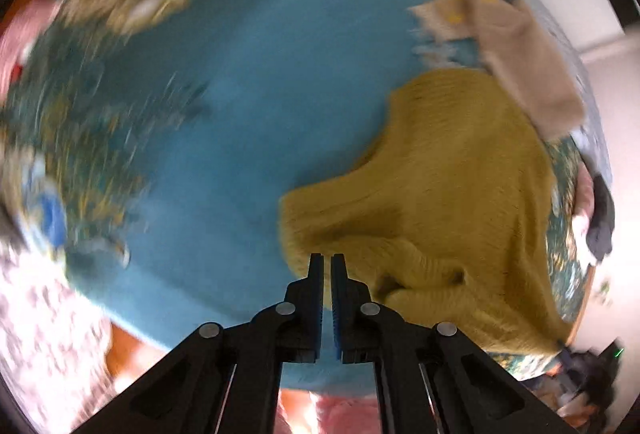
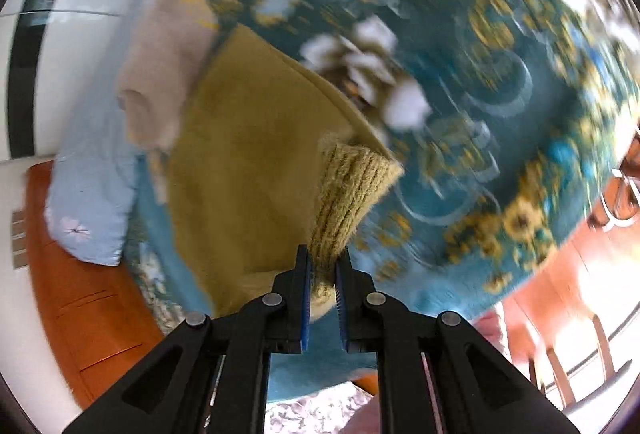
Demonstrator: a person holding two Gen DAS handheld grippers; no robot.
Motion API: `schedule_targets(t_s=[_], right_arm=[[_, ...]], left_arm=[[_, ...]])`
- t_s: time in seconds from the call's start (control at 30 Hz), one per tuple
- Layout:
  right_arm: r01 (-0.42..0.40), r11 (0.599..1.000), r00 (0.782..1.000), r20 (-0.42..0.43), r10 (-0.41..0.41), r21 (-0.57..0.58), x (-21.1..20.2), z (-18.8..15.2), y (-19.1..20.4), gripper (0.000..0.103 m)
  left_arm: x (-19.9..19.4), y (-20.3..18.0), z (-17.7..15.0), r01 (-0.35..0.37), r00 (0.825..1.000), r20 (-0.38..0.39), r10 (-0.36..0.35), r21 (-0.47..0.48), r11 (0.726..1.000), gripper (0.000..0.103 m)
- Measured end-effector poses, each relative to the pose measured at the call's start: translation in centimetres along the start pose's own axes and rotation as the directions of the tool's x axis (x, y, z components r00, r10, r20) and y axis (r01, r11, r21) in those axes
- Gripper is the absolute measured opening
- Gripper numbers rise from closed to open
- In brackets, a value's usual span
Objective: Fold clothes
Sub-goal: 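Lift the sweater with both tools and shake it out above the bed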
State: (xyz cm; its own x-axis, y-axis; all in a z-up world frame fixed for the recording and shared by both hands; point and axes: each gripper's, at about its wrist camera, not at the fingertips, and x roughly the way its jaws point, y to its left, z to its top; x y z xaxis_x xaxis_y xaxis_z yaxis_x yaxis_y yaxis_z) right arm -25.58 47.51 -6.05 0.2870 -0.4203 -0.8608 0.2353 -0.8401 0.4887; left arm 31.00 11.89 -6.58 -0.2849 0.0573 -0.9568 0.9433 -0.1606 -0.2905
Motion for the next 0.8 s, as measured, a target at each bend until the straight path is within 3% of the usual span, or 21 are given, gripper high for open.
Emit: schedule_targets(t_s=[0.2, 0.23, 0.27, 0.33, 0.53, 0.67, 0.8], right_arm=[[0.028, 0.999, 0.999, 0.033, -0.029, 0.028, -0.5, 0.0, -2.1, 0.011], [0.033, 0.999, 0.999, 0.033, -0.034, 0.026, -0.5, 0.1, -1.9, 0.011], [0.041, 0.999, 0.999, 0.029, -0.041, 0.015, -0.5, 0.1, -1.6, 0.011], [0.057, 0.998, 0.998, 0.021, -0.057, -0.008, -0.4, 0.1, -0.9, 0.011], [0.084, 0.995, 0.996, 0.006, -0.084, -0.046, -0.4, 0.4, 1.0, 0.011], [0.1, 0.993, 0.995, -0.004, -0.1, -0.068, -0.5, 0.7, 2.1, 0.011], [0.108, 0.991, 0.994, -0.021, -0.11, -0.075, -0.5, 1.1, 2.2, 0.011]], left_arm=[[1.0, 3.8, -0.9, 0.081, 0.995, -0.05, -0.088, -0.136, 0.987, 0.01], [1.4, 4.0, -1.0, 0.099, 0.992, -0.063, -0.111, -0.166, 0.981, 0.018], [2.0, 4.2, -1.2, 0.118, 0.988, -0.077, -0.136, -0.204, 0.972, 0.034], [3.4, 4.4, -1.3, 0.153, 0.98, -0.083, -0.182, -0.275, 0.949, 0.049], [7.0, 3.8, -1.5, 0.213, 0.952, -0.109, -0.286, -0.436, 0.874, 0.051], [8.5, 3.3, -1.3, 0.236, 0.932, -0.1, -0.349, -0.562, 0.792, 0.051], [9.6, 2.7, -0.7, 0.181, 0.935, -0.133, -0.328, -0.618, 0.765, 0.049]])
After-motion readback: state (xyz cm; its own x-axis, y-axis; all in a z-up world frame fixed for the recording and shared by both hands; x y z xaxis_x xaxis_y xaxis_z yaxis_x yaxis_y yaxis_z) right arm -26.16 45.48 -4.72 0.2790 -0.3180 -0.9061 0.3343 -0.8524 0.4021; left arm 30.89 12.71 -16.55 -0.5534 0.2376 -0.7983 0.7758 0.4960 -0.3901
